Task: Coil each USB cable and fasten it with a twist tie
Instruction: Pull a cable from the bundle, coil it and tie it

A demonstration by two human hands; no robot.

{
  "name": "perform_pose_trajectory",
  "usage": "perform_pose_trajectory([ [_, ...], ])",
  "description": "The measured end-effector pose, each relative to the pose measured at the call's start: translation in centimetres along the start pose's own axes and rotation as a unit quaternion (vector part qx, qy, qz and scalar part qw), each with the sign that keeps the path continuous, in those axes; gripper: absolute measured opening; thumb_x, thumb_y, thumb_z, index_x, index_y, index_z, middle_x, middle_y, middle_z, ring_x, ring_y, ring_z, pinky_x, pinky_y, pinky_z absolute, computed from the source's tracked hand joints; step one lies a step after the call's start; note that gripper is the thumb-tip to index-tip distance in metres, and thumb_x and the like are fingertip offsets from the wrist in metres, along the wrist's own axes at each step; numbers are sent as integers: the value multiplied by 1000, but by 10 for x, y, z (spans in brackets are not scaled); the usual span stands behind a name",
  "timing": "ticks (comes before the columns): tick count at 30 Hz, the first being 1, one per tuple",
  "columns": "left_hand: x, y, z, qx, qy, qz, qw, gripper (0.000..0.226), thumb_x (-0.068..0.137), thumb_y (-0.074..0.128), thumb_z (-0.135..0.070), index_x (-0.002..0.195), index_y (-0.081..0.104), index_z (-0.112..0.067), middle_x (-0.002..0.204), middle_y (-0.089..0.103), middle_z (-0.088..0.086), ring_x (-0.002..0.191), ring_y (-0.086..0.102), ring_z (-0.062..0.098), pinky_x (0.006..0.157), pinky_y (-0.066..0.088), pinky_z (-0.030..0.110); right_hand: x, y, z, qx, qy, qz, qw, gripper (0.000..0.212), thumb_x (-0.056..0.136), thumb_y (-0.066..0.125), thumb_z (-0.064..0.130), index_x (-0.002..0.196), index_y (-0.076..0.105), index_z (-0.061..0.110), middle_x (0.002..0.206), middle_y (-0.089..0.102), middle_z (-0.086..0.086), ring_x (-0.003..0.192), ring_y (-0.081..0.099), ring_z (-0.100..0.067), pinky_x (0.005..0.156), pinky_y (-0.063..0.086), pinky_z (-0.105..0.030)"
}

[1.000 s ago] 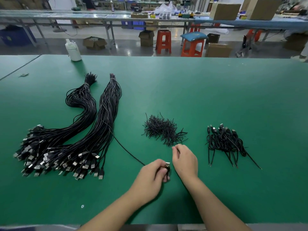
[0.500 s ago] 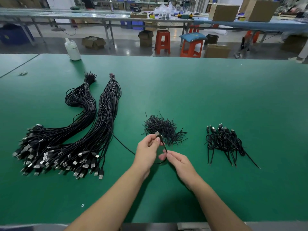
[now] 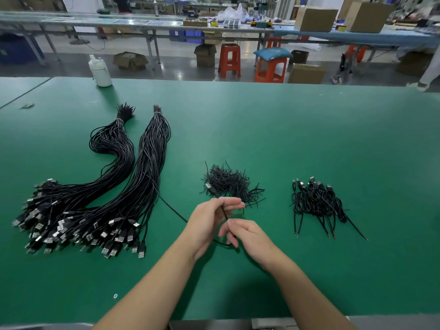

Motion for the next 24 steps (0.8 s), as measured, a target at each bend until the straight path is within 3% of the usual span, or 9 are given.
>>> perform_pose_trajectory([
  [3, 6, -5, -15, -136, 42, -69, 987, 39, 102, 35, -18, 98, 69, 0, 107, 72, 21, 112, 66, 26, 101, 45, 37, 0, 1, 0, 5, 21, 15, 1000, 44, 100, 41, 44, 72, 65, 18, 53, 45, 1, 68, 51, -22, 75, 41, -41],
  [5, 13, -11, -28, -285, 44, -56, 956, 41, 103, 36, -19, 89, 69, -1, 97, 73, 23, 110, 67, 34, 96, 51, 40, 0, 2, 2, 25, 28, 32, 999, 42, 100, 45, 40, 66, 56, 18, 52, 37, -2, 64, 44, -27, 83, 48, -49],
  [7, 12, -16, -40, -351, 37, -18, 935, 43, 101, 39, -21, 80, 73, -4, 75, 71, 13, 87, 73, 29, 73, 59, 35, 1, 0, 6, 43, 40, 60, 996, 43, 98, 48, 42, 62, 49, 18, 53, 26, -5, 57, 32, -25, 86, 53, -41],
  [10, 4, -26, -48, -328, 10, 77, 942, 33, 93, 49, -24, 82, 75, -9, 57, 59, -2, 36, 48, 7, 35, 36, 18, 3, -5, 15, 50, 59, 83, 994, 43, 97, 49, 41, 58, 46, 22, 50, 22, -3, 51, 23, -18, 68, 49, -29],
  [12, -4, -34, -49, -242, -40, 179, 953, 24, 88, 60, -24, 85, 74, -4, 53, 61, 2, 28, 39, 6, 32, 28, 15, 3, -13, 18, 65, 76, 73, 992, 44, 98, 51, 35, 57, 46, 22, 51, 23, -3, 52, 23, -18, 58, 40, -26],
  [14, -13, -38, -43, -45, -123, 260, 957, 29, 87, 59, -24, 89, 73, 2, 59, 67, 11, 32, 53, 13, 32, 29, 16, 2, -20, 16, 67, 105, 71, 990, 44, 101, 52, 29, 58, 52, 20, 51, 28, -2, 51, 26, -17, 54, 32, -28],
  [17, -25, -28, -27, 234, -212, 327, 891, 41, 97, 40, -28, 97, 68, 2, 82, 75, 17, 59, 71, 23, 43, 47, 22, 1, -17, 15, 12, 142, 111, 984, 41, 102, 50, 25, 63, 59, 17, 50, 36, -1, 48, 29, -14, 52, 29, -29],
  [21, -25, -19, -4, 400, -220, 197, 868, 34, 106, 35, -20, 101, 64, -2, 104, 71, 25, 75, 69, 24, 66, 57, 33, 4, -8, 21, -72, 144, 77, 984, 37, 105, 46, 26, 81, 64, 5, 53, 54, -2, 43, 41, -15, 55, 39, -35],
  [24, -20, -20, -5, 475, -102, 110, 867, 34, 104, 40, -25, 81, 64, -20, 79, 69, 3, 70, 58, 17, 73, 49, 32, 7, -10, 30, -43, 128, 25, 991, 35, 105, 44, 24, 97, 66, -2, 63, 64, -5, 43, 48, -16, 57, 46, -40],
])
Point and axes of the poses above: each hand's wrist, its own x-axis towards the middle knuckle, its own y-axis out of the palm, z = x × y, the point moved 2 cm from there along x, towards the middle knuckle
